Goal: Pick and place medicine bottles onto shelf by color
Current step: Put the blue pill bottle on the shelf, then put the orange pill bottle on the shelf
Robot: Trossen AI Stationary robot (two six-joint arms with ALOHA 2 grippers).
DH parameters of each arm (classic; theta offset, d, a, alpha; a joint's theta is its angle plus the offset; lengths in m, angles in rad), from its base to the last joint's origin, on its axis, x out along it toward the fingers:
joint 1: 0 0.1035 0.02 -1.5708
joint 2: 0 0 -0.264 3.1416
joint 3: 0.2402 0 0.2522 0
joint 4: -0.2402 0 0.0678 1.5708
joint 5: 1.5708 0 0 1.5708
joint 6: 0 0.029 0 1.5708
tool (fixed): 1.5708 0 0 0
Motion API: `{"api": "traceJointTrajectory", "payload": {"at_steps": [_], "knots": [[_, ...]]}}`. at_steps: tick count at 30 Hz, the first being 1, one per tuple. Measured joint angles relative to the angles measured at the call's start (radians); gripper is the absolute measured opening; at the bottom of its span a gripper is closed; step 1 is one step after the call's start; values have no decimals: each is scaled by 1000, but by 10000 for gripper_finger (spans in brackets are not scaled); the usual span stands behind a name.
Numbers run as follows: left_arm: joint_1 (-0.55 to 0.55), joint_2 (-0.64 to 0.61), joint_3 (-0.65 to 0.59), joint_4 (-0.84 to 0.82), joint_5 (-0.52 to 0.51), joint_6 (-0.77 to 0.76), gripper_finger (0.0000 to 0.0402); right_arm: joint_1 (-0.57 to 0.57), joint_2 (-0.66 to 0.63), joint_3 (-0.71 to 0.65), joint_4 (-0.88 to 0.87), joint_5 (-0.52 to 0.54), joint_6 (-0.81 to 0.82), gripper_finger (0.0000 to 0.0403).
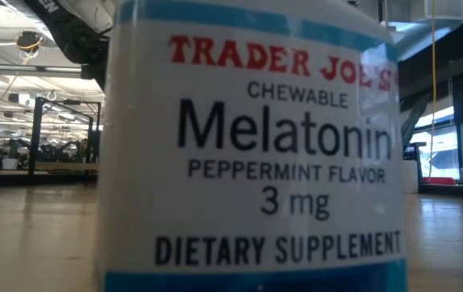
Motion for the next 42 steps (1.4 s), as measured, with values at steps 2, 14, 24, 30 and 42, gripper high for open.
{"api": "traceJointTrajectory", "payload": {"at_steps": [2, 14, 24, 30, 42], "knots": [[5, 0, 0, 15, 2, 0, 0, 0, 0, 0, 0, 0, 0, 245], [-26, 0, 0, 19, 49, 0, 0, 0, 0, 0, 0, 0, 0, 245], [-126, -57, 0, -61, 76, 50, 0, 0, 0, 0, 0, 0, -22, 245], [-193, -196, 0, -280, 135, -17, 0, 0, 0, 0, 0, 0, -37, 245], [-385, -450, 0, -489, 136, -135, 0, 0, 0, 0, 56, -65, 1, 245]]}}
